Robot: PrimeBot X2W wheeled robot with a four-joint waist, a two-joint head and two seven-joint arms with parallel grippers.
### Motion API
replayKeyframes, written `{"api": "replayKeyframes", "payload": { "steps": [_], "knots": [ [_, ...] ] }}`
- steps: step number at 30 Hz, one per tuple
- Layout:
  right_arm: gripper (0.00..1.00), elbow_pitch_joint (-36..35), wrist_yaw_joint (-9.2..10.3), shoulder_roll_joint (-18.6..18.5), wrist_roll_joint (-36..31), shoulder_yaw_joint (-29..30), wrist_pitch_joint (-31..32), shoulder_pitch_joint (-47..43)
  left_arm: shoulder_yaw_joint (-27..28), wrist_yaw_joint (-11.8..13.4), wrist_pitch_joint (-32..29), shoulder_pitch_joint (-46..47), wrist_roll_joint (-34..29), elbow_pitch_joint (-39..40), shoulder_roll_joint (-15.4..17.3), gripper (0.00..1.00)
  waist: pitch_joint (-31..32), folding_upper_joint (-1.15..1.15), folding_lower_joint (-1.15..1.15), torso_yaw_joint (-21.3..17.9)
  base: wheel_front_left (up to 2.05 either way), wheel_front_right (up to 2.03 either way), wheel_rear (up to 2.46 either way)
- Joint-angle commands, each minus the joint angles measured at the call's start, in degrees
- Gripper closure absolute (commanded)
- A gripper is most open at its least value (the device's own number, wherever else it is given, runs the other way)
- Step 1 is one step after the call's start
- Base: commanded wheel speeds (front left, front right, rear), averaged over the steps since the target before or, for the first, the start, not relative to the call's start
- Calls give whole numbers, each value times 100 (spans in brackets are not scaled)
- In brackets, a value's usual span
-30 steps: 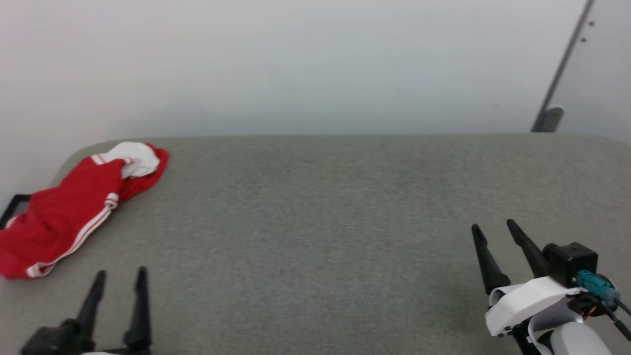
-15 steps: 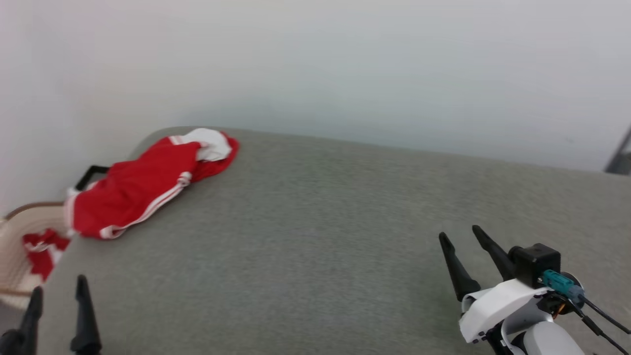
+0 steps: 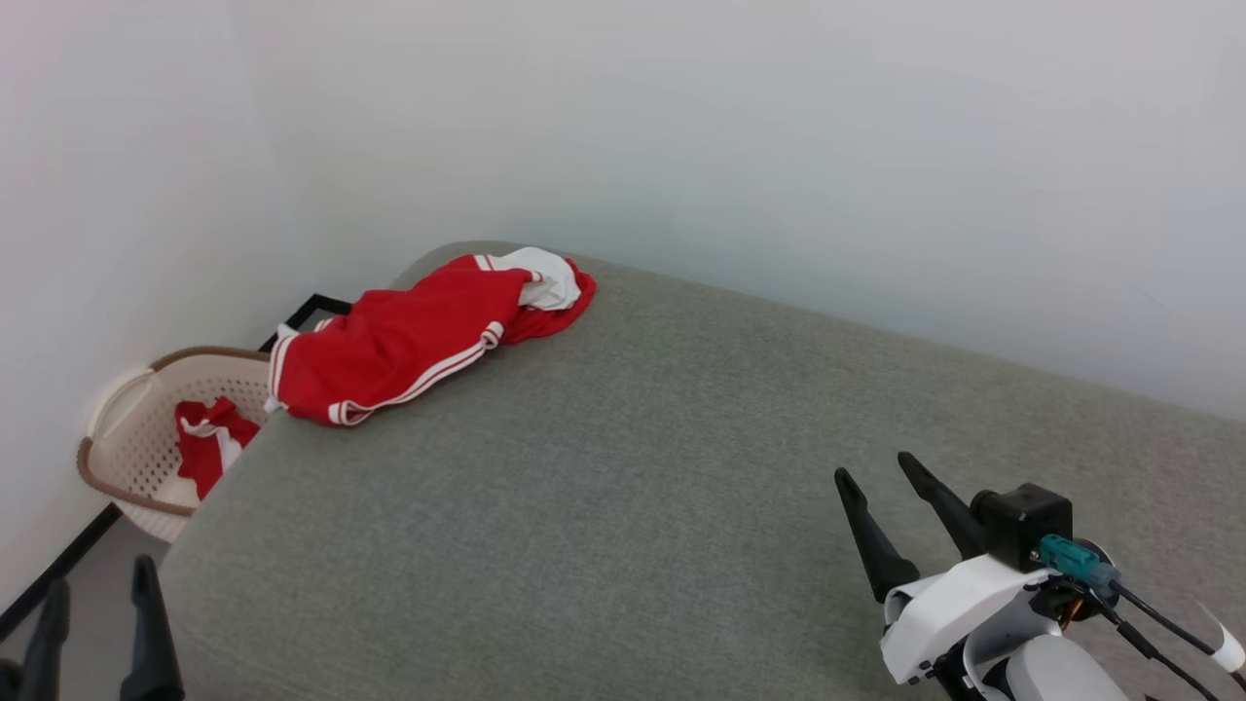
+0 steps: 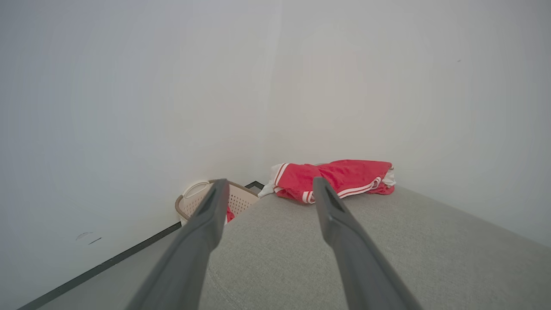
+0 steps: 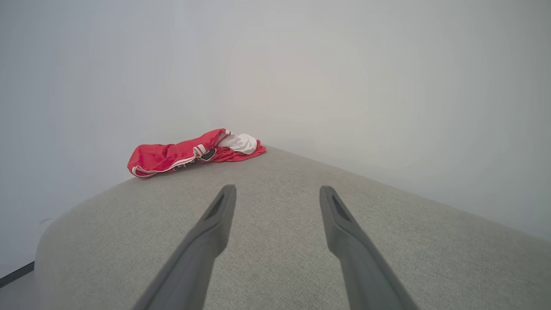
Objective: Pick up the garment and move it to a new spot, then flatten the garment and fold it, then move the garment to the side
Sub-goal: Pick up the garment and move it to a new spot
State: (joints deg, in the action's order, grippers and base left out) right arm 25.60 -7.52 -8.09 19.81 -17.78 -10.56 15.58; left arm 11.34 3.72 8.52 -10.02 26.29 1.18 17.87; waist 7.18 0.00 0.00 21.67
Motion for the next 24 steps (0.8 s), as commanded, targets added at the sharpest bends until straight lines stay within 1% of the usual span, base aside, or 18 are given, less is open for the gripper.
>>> {"api": "replayKeyframes", "payload": {
  "steps": [1,7,8,15,16,17,18,21,23,24],
  "knots": [
    [0,16,6,-11,26,-38,-5,30,16,-30,-55,28,53,26,41,0,-15,0,0,28,0,0,0],
    [0,-28,7,-123,-27,-28,60,136,-73,-224,-422,421,260,60,246,0,-282,0,0,-202,0,0,0],
    [0,-28,7,-123,-27,-28,60,136,-73,-224,-422,421,260,60,246,0,-282,0,0,-202,0,0,0],
    [0,-310,7,-313,-214,88,221,352,-61,-447,-950,1351,635,-193,641,0,-989,0,0,-654,0,0,0],
    [0,-438,7,-368,-263,157,285,442,-45,-525,-1111,1665,746,-317,810,0,-1235,0,0,-804,0,0,0],
    [0,-438,7,-368,-263,157,285,442,-45,-525,-1111,1665,746,-317,810,0,-1235,0,0,-804,0,0,0],
    [0,-567,7,-421,-330,252,327,483,-80,-621,-1269,2013,830,-487,939,0,-1466,0,0,-931,0,0,0],
    [0,-812,7,-491,-419,392,420,552,-86,-721,-1513,2536,1018,-820,1138,0,-1859,0,0,-1114,0,0,0],
    [0,-982,7,-544,-493,507,492,575,-149,-789,-1661,2923,1124,-1101,1238,0,-2096,0,0,-1190,0,0,0],
    [0,-982,7,-544,-493,507,492,575,-149,-789,-1661,2923,1124,-1101,1238,0,-2096,0,0,-1190,0,0,0]
  ]
}}
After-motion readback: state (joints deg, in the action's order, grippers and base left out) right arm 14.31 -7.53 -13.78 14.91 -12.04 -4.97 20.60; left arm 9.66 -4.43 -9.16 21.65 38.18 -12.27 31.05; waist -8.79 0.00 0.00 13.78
